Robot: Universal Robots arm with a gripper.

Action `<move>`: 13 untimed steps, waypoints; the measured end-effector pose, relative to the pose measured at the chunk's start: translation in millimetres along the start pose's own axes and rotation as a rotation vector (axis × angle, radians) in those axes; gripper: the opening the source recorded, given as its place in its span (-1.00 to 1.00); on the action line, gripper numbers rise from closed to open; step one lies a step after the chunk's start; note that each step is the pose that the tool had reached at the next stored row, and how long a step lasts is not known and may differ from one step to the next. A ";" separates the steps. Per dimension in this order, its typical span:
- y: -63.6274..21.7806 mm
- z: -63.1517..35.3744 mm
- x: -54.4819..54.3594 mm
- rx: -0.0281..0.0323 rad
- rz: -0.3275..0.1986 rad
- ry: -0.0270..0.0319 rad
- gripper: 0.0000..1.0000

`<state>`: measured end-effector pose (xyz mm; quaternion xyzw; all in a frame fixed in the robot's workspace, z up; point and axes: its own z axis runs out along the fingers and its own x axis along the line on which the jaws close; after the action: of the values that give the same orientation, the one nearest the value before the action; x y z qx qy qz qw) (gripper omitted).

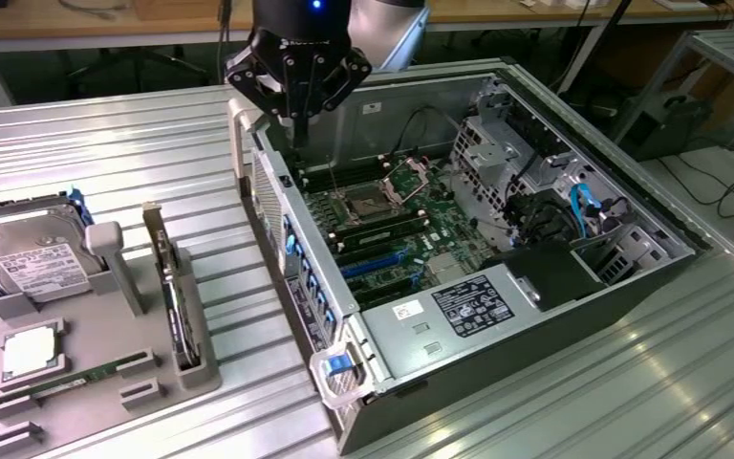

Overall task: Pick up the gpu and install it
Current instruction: 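Reach for the gpu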

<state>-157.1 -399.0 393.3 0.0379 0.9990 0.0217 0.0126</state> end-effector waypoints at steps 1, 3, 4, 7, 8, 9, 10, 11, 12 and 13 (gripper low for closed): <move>0.0 0.0 0.5 -0.0001 0.000 0.0000 -0.79; -0.2 0.0 1.7 -0.0001 0.000 0.0000 -0.79; -0.2 0.0 2.4 -0.0001 0.000 0.0000 -0.79; -0.4 -0.1 4.3 0.0000 0.000 0.0001 -0.79; -0.5 -0.1 5.2 0.0000 0.000 0.0000 -0.79; -0.6 -0.2 6.0 0.0000 0.000 0.0001 -0.79; -0.6 -0.2 6.6 0.0000 0.000 0.0001 -0.79; -0.7 -0.2 7.3 0.0000 0.000 0.0002 -0.79; -0.8 -0.2 7.9 -0.0001 0.000 0.0001 -0.79; -0.8 -0.2 8.6 0.0000 0.000 0.0001 -0.79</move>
<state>-165.8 -399.2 393.3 0.0379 0.9990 0.0217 0.0125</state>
